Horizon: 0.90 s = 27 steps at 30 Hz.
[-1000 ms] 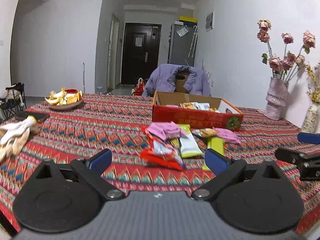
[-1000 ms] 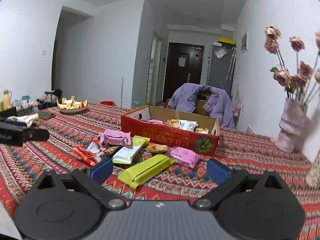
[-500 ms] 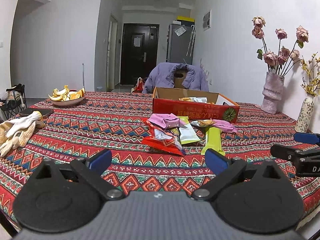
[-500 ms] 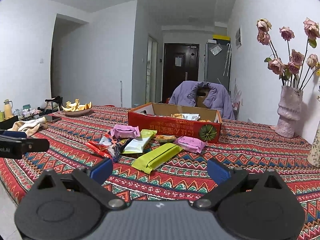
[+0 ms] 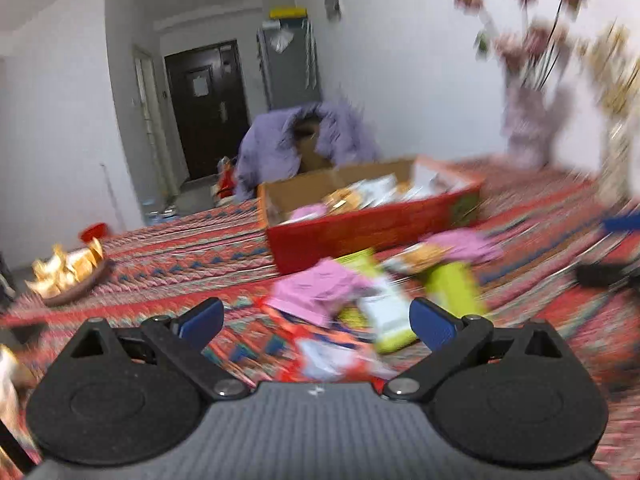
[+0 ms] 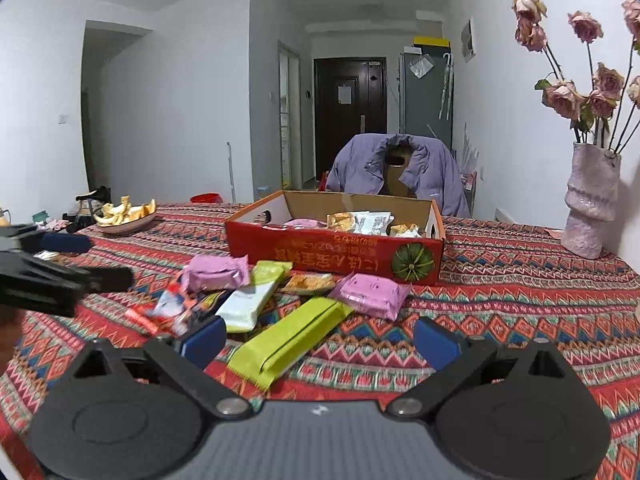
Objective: Organize snacks
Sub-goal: 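Grasp a pink packet with the left tool while the right tool grasps a cookie packet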
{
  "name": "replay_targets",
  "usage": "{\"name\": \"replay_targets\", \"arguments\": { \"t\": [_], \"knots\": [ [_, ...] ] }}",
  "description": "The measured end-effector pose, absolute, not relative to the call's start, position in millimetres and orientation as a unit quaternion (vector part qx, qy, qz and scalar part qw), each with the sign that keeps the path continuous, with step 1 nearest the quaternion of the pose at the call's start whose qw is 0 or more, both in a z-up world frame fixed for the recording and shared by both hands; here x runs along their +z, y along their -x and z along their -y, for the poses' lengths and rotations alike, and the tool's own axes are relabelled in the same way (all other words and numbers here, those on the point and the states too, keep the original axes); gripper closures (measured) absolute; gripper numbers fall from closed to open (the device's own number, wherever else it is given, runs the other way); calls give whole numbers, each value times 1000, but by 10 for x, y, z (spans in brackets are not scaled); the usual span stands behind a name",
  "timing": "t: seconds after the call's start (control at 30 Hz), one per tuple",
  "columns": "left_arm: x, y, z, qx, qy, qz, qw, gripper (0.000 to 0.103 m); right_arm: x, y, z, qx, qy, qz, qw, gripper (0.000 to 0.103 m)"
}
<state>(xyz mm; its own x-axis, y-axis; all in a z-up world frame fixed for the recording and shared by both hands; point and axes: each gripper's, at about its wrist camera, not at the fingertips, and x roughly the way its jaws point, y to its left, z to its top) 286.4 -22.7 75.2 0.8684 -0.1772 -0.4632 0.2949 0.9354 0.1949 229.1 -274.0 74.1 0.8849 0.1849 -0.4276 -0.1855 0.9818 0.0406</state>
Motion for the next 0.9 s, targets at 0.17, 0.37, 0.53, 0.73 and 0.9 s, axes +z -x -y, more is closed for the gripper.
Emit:
{"name": "replay_targets", "arguments": {
  "t": [0.17, 0.37, 0.53, 0.73, 0.9],
  "knots": [
    [587, -3616, 349, -185, -155, -259, 935, 2, 700, -2777, 2668, 102, 6, -241, 965, 6],
    [309, -4182, 420, -233, -182, -311, 903, 19, 532, -3378, 2496, 118, 13, -271, 955, 11],
    [216, -4445, 316, -287, -129, -348, 883, 20, 336, -3900, 2336, 127, 4, -298, 946, 16],
    [220, -4560, 257, -294, -102, -348, 885, 34, 108, -4329, 2129, 109, 42, -322, 939, 33],
    [285, -4473, 172, -275, -91, -329, 899, 36, 12, -4355, 2024, 112, 79, -327, 935, 47]
  ]
}}
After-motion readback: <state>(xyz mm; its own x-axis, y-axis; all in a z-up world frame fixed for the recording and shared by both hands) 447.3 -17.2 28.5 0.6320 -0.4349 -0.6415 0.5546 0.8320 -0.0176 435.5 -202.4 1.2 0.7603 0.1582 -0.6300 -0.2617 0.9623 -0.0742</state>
